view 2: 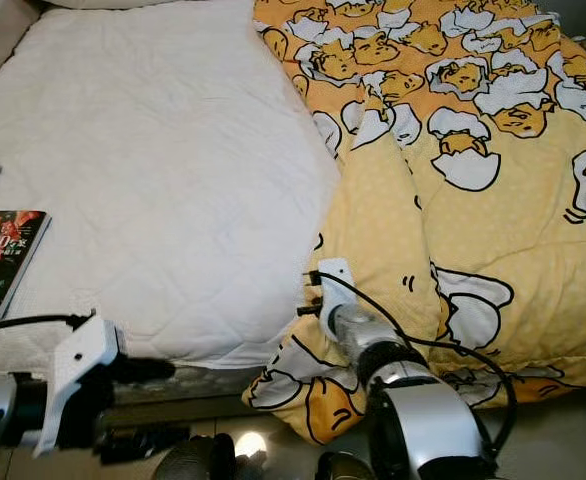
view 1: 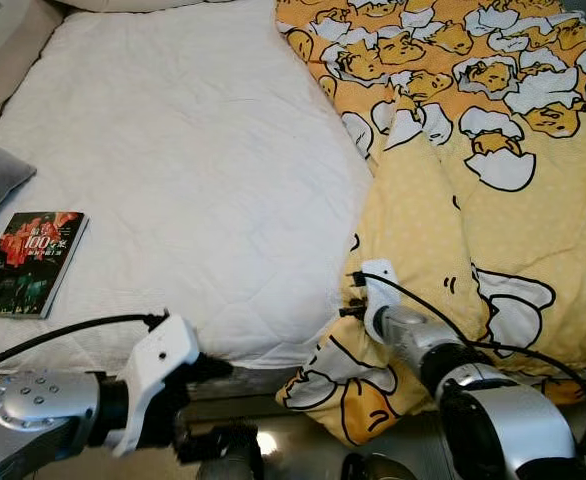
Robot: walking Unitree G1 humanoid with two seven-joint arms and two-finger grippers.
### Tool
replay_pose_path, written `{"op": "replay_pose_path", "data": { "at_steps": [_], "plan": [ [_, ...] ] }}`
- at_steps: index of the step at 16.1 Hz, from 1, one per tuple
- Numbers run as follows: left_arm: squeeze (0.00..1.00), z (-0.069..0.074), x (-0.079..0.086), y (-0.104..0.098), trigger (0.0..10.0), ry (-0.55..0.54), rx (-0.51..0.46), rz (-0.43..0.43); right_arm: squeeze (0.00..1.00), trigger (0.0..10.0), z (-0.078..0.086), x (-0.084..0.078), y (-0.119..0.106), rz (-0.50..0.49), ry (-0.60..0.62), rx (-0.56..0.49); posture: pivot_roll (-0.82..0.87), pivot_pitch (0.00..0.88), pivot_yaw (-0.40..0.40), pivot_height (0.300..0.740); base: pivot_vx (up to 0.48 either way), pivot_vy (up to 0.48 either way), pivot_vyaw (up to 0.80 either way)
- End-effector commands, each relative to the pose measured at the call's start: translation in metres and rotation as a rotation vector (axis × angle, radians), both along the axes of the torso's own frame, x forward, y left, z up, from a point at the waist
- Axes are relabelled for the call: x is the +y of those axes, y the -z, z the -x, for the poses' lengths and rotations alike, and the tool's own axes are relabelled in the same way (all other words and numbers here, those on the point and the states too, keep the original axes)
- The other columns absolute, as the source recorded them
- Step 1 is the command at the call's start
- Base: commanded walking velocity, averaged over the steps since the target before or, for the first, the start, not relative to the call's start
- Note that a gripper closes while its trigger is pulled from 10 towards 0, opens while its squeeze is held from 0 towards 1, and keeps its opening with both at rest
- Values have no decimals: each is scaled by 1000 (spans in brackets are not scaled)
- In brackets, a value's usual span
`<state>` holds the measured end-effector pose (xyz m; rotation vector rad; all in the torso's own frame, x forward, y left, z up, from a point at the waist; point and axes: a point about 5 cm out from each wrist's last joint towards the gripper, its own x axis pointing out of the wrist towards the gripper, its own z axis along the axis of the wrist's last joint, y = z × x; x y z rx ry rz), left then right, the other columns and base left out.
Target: Clean up the room
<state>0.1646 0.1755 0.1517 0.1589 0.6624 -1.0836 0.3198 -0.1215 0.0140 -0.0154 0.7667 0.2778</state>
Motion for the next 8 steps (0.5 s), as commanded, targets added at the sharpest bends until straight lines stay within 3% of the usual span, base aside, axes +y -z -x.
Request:
{"op": "replay_pose_path", "data": {
  "at_steps": [1,3,6,7,8],
  "plan": [
    [1000,-4,0,1,10000,-15,-23,-12,0,0,2,0,1,-68,-28,-1,205,112,32,740,0,0,0],
    [1000,-8,-2,3,10000,-23,-37,-5,0,0,5,2,0,-156,-113,-13,184,83,39,740,0,0,0],
    [1000,-14,-8,5,10000,-15,-53,8,0,0,13,16,-4,-368,-311,-26,163,65,54,740,0,0,0],
    [1000,-17,-10,5,10000,-6,-59,11,0,0,24,28,-9,-499,-481,-22,159,62,59,740,0,0,0],
    [1000,-18,-10,5,10000,-2,-60,11,0,0,34,36,-12,-547,-601,-17,155,60,64,740,0,0,0]
  ]
}}
